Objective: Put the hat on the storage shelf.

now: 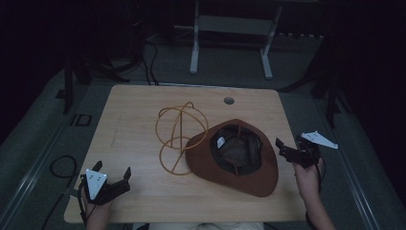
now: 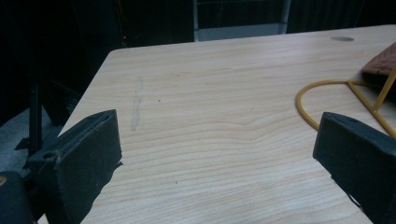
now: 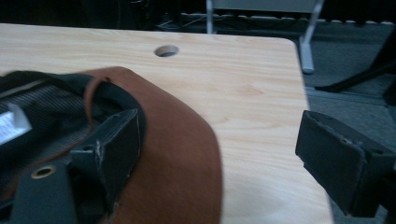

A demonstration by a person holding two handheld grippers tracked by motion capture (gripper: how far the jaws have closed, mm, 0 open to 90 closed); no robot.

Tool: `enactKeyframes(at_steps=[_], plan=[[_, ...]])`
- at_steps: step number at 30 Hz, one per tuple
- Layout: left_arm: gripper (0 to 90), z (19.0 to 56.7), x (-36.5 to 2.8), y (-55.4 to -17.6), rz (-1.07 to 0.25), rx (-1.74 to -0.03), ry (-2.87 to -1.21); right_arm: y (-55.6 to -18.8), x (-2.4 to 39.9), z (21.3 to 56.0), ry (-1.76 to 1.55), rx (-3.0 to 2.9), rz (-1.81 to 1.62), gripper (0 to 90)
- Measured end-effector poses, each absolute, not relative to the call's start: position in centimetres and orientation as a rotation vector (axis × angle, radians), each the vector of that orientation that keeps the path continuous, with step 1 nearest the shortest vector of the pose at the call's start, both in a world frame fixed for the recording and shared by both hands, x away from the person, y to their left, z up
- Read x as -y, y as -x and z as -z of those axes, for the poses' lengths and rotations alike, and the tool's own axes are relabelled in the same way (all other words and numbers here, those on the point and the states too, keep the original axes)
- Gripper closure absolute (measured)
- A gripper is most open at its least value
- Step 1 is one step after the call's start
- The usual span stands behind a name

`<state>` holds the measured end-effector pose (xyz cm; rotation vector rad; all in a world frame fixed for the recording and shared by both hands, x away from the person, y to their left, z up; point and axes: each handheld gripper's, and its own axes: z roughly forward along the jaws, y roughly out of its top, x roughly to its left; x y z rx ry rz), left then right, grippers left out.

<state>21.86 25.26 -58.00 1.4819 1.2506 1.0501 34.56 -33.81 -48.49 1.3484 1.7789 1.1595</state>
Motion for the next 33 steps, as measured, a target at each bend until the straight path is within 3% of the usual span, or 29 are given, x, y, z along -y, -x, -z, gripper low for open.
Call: enactKeyframes(at_steps=[23, 25, 29, 33], plan=[[1.7, 57.8, -25.3, -21.8, -1.023, -1.222, -1.473, -39.1, 26.6, 49.1, -1.328, -2.054, -1.028, 10.4], [1.8, 57.8, -25.3, -21.8, -1.020, -1.223, -1.469, -39.4, 26.3, 49.4, -1.328, -2.061, -0.991, 16.0], [1.8, 57.8, -25.4, -21.8, -1.015, -1.225, -1.466, -40.2, 26.0, 50.3, -1.340, -2.064, -0.949, 15.3], [1.7, 57.8, -25.4, -21.8, -1.014, -1.224, -1.465, -41.1, 26.0, 51.1, -1.355, -2.084, -0.910, 22.0]])
